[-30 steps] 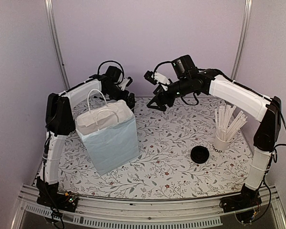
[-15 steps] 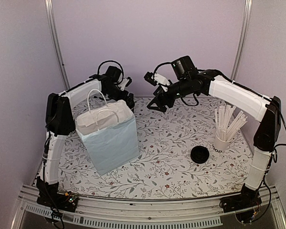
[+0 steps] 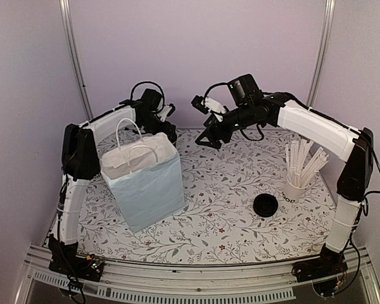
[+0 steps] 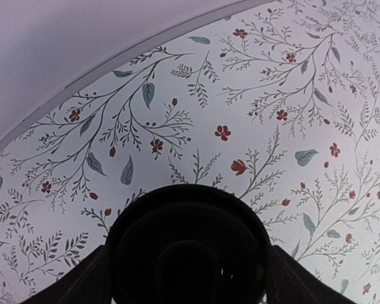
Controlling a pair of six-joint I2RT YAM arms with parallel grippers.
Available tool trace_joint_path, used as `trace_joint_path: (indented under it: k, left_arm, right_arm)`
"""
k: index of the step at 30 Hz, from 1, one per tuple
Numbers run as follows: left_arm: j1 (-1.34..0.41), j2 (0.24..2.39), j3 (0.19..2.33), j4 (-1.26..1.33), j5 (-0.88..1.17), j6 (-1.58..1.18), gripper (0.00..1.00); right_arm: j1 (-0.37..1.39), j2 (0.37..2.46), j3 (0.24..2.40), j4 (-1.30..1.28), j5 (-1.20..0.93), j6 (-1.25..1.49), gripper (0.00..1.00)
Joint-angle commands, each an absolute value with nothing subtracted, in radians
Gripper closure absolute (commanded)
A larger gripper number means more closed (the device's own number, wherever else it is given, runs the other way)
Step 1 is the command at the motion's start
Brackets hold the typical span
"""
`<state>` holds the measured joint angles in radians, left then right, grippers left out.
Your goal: Pack the takeout coffee
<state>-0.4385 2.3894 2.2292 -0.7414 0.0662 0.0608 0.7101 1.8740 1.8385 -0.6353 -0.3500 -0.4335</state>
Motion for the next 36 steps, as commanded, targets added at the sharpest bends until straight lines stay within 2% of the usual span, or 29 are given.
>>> trace_joint_path:
  k: [1,4,14,19,26,36]
  left_arm:
    - [-0.435,2.397,2.254,-0.766,0.103,0.057,0.22]
    - [-0.431,2.371,2.267,-0.766,0.105,0.054,0.25]
    - [-0.43,2.187,2.359,-0.724,0.088,0.066,0.25]
    - [-0.46,2.065,2.376,-0.69,0.156,0.064,0.25]
    - [-0.63,1.942,2.336,-0.738,0.13,0.108,0.25]
    - [-0.897,1.902,2.23,-0.878,0.085,0.123,0.25]
  right_arm:
    - [0.706,1.859,1.824,-0.64,-0.356,-0.433,0.15]
    - [0.706,1.859,1.825,-0.64,-0.355,-0.433,0.15]
    - [0.703,1.82,1.821,-0.639,-0.29,-0.456,0.15]
    - [0.664,1.762,1.82,-0.64,-0.267,-0.466,0.14]
    - [0.529,1.648,1.78,-0.659,-0.292,-0.455,0.14]
    - [0.327,1.512,1.727,-0.669,-0.388,-0.431,0.14]
